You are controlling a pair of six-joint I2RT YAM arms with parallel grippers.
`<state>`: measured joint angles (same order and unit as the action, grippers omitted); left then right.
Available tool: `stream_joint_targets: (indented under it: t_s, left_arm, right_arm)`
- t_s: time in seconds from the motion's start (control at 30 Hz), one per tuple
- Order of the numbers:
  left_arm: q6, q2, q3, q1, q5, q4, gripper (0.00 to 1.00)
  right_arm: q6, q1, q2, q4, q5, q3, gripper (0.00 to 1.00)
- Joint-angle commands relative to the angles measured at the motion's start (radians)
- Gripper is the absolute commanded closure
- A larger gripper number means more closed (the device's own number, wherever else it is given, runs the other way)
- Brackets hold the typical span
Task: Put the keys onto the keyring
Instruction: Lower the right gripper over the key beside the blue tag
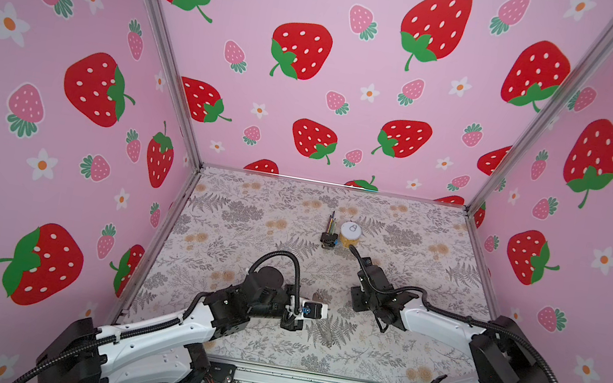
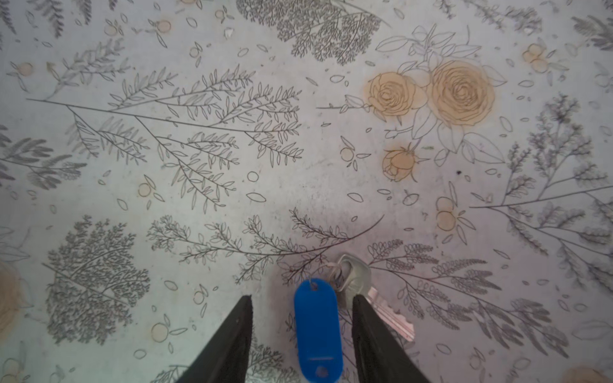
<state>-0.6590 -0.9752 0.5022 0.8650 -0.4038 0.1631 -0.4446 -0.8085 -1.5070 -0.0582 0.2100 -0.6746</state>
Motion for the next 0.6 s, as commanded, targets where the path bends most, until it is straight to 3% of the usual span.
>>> stream_joint_targets:
  t_s: [0.0,0.2,0.4,0.57]
  left_arm:
    - [-0.024,0.009,0.037,0.002,-0.026,0.02,1.0]
    - [-0.027,0.007,0.036,0.003,-0.024,0.019,1.0]
    - [-0.025,0.006,0.041,0.002,-0.032,0.017,1.0]
    - [-0.025,0.031,0.037,0.002,-0.017,0.022,1.0]
  right_arm:
    - [-0.001,0.007,-0.023,-0.02,-0.038,-0.034,0.43]
    - [0.148,0.011,-0.081,0.024,-0.209,-0.068,0.42]
    - [0.32,0.008,-0.063,-0.006,-0.385,-0.1,0.48]
    - [0.299,0.006,0.052,-0.057,-0.19,-0.089,0.48]
